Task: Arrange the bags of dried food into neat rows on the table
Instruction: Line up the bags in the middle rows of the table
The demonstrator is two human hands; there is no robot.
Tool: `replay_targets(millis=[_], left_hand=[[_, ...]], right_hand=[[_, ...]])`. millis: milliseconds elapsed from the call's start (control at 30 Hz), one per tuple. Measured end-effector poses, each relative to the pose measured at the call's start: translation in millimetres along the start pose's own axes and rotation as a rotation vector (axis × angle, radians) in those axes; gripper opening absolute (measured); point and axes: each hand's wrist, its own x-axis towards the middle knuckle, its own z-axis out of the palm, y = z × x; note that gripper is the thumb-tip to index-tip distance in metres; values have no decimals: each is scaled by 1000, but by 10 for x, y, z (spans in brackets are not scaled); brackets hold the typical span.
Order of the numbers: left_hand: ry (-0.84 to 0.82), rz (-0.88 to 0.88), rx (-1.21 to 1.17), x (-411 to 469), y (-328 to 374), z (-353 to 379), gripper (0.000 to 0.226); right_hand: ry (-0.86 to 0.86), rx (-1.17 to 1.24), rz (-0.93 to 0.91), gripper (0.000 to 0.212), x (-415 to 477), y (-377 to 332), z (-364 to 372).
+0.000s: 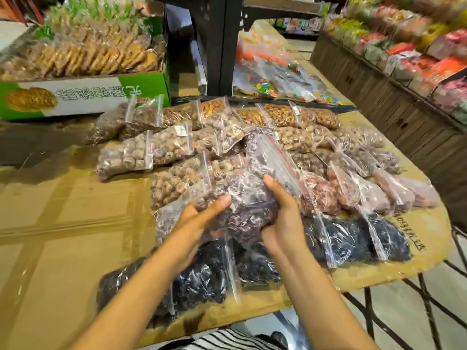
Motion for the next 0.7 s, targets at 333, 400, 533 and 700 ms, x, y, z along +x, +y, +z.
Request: replay_targets(millis=[333, 400, 533, 700], left_hand=[[65, 99, -238, 94, 138, -682, 54], [82, 100, -203, 131, 172, -1016, 68], [83, -52, -169, 215, 17, -1603, 68], [99, -371, 71, 211, -312, -1901, 104]], right_hand=[[-24, -564, -244, 33, 97, 227, 34], [20, -692, -290, 37, 212, 227, 1], [82, -1027, -325, 36, 474, 236, -74], [-3, -1279, -365, 28, 707, 444, -83]])
